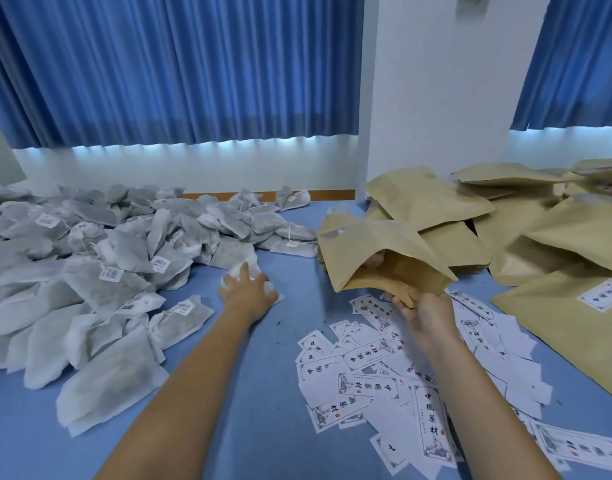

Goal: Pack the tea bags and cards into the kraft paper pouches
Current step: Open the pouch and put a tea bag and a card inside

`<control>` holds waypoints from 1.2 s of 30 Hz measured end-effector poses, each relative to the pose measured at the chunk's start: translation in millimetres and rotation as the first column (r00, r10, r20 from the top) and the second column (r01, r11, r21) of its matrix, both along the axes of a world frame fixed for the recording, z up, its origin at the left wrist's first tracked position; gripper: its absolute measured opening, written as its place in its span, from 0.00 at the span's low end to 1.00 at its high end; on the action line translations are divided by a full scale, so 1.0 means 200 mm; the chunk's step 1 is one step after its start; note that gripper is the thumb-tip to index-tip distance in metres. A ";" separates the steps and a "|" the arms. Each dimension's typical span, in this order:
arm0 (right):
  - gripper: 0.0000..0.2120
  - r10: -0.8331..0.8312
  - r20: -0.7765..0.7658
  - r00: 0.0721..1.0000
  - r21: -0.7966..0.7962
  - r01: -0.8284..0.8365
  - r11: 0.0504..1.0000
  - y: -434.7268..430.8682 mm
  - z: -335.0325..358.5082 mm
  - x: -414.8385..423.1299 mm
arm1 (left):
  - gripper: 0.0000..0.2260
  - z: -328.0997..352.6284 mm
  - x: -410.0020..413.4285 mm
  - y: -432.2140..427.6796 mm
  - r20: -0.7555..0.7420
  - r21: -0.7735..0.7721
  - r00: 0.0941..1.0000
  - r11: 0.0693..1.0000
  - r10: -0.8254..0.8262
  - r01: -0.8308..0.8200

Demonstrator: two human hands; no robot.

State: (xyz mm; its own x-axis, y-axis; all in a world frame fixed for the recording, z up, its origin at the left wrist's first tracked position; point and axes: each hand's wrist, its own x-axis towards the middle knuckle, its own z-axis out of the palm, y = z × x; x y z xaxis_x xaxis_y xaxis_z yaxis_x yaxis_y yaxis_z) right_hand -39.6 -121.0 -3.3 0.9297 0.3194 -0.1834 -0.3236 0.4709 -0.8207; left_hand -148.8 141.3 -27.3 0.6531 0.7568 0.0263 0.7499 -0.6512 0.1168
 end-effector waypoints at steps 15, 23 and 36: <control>0.10 -0.036 0.097 0.995 -0.017 0.037 0.999 0.03 -0.03 0.06 | 0.12 0.11 -0.08 -0.79 0.686 0.494 0.217 0.664 -0.694 0.561; 0.14 0.022 0.428 0.903 -0.289 0.113 0.951 0.09 -0.05 -0.08 | 0.14 0.33 0.36 -0.86 0.248 0.252 0.862 0.889 -0.441 0.382; 0.14 -0.077 0.211 0.974 -0.280 0.136 0.950 0.04 -0.08 0.06 | 0.14 0.31 0.08 -1.01 0.101 0.414 0.744 0.708 -0.660 0.572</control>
State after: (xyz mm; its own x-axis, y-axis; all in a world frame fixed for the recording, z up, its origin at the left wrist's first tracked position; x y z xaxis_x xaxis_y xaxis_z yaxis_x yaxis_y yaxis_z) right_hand -26.8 -113.0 -20.1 0.9821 0.1765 -0.0652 -0.1047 0.2247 -0.9688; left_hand -132.9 -60.4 34.4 0.9098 0.0985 0.4033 0.1456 -0.9854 -0.0880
